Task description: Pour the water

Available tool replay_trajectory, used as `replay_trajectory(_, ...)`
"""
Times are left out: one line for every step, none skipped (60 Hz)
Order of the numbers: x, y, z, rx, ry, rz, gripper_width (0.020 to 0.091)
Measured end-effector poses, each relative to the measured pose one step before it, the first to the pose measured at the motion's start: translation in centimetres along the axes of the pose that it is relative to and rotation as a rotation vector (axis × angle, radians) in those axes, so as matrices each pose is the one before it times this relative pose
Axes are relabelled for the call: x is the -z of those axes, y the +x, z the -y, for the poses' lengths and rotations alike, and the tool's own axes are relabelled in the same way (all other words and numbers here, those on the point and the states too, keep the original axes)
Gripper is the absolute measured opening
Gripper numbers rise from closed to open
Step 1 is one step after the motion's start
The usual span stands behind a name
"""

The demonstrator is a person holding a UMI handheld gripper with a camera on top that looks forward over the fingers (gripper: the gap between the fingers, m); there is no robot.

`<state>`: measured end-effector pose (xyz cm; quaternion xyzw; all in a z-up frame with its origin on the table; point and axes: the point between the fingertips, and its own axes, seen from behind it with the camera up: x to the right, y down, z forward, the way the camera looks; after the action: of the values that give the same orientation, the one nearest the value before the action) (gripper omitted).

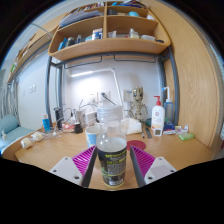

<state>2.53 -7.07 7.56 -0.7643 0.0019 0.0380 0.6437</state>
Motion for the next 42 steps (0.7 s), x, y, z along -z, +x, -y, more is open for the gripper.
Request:
replay_trajectory(-0.191, 0.025, -0.003, -0.0005, 0.00053, 0.00019, 0.0633)
replay_trajectory(-0.186, 0.022, 0.013, 0.0016, 0.00063, 0.00074, 0.0601)
replay_trajectory(-0.159, 0.036, -0.023, 0.0023, 0.00048, -0.00034, 0.0566)
replay_trajectory(-0.176, 0.071, 0.028, 0.0032, -0.00228, -0.00306, 0.0526)
replay_trajectory(-0.168, -0.031, -0.047, 0.0024, -0.00075, -0.00070, 0.0492)
replay_trajectory(-0.151, 0.004, -0.075, 0.0025, -0.00215, -0.00245, 0.0453)
replay_trajectory(-0.096, 0.085, 0.001, 0.0060, 0.00191, -0.00414, 0.0453)
replay_trajectory(-0.105, 0.018, 0.139, 0.0082, 0.00814, -0.00214, 0.0451)
replay_trajectory(-0.096, 0.015, -0.040, 0.0089, 0.00170, -0.00185, 0.0445)
replay_trajectory(-0.033, 0.110, 0.219, 0.0080, -0.00042, 0.00001, 0.0440)
replay_trajectory(-0.053, -0.043, 0.044, 0.0061, 0.00478, 0.00005, 0.0434)
replay_trajectory(-0.187, -0.092, -0.186, 0.0068, 0.00550, -0.00015, 0.0422)
replay_trajectory(-0.040, 0.024, -0.014, 0.0077, 0.00239, -0.00107, 0.0414)
replay_trajectory(-0.022, 0.008, 0.047, 0.0092, 0.00384, -0.00057, 0.0403)
replay_trajectory(-0.015, 0.005, 0.057, 0.0100, 0.00433, -0.00020, 0.0392)
replay_trajectory(0.000, -0.020, 0.057, 0.0093, 0.00517, -0.00179, 0.0377)
replay_trajectory(0.006, -0.047, 0.037, 0.0095, 0.00596, -0.00146, 0.0364)
replay_trajectory(0.017, -0.268, 0.141, 0.0083, 0.00575, -0.00348, 0.0351)
replay_trajectory(0.008, -0.073, 0.104, 0.0097, 0.00747, -0.00176, 0.0339)
replay_trajectory(0.017, -0.012, 0.102, 0.0071, 0.00598, -0.00038, 0.0327)
replay_trajectory(0.002, -0.014, 0.044, 0.0061, 0.00475, -0.00083, 0.0317)
replay_trajectory(0.001, -0.035, 0.025, 0.0046, 0.00403, -0.00158, 0.0304)
replay_trajectory(-0.004, -0.036, 0.007, 0.0037, 0.00295, -0.00022, 0.0292)
replay_trajectory(-0.025, -0.037, -0.019, 0.0010, 0.00204, -0.00055, 0.0291)
replay_trajectory(-0.039, -0.034, 0.007, 0.0012, 0.00121, 0.00086, 0.0272)
replay_trajectory(-0.039, 0.006, 0.012, -0.0010, 0.00109, -0.00062, 0.0271)
replay_trajectory(-0.047, -0.023, 0.004, -0.0030, -0.00022, -0.00033, 0.0272)
replay_trajectory(-0.027, -0.049, 0.019, -0.0043, 0.00216, 0.00159, 0.0270)
replay_trajectory(-0.016, -0.060, -0.003, -0.0035, -0.00166, 0.00178, 0.0270)
replay_trajectory(-0.029, 0.007, 0.024, -0.0006, 0.00017, 0.00061, 0.0269)
replay_trajectory(-0.032, 0.021, 0.009, -0.0023, -0.00081, 0.00024, 0.0270)
replay_trajectory(0.004, 0.048, 0.005, -0.0055, -0.00090, -0.00061, 0.0271)
replay_trajectory(0.001, 0.032, 0.003, -0.0060, -0.00095, -0.00152, 0.0271)
replay_trajectory(0.004, 0.007, 0.004, -0.0033, -0.00063, -0.00055, 0.0272)
replay_trajectory(0.019, 0.013, 0.015, -0.0011, -0.00020, -0.00010, 0.0272)
replay_trajectory(0.013, 0.066, 0.007, -0.0006, -0.00058, -0.00186, 0.0272)
replay_trajectory(0.056, 0.149, 0.027, -0.0005, -0.00071, -0.00405, 0.0270)
replay_trajectory(0.023, 0.124, 0.012, 0.0017, -0.00156, -0.00316, 0.0270)
replay_trajectory(0.014, 0.081, -0.045, 0.0050, -0.00371, -0.00145, 0.0271)
replay_trajectory(-0.003, 0.108, 0.022, 0.0057, -0.00351, -0.00041, 0.0271)
replay_trajectory(-0.020, 0.168, 0.122, 0.0046, 0.00043, -0.00222, 0.0271)
replay_trajectory(-0.033, 0.281, 0.235, 0.0050, 0.00314, -0.00422, 0.0271)
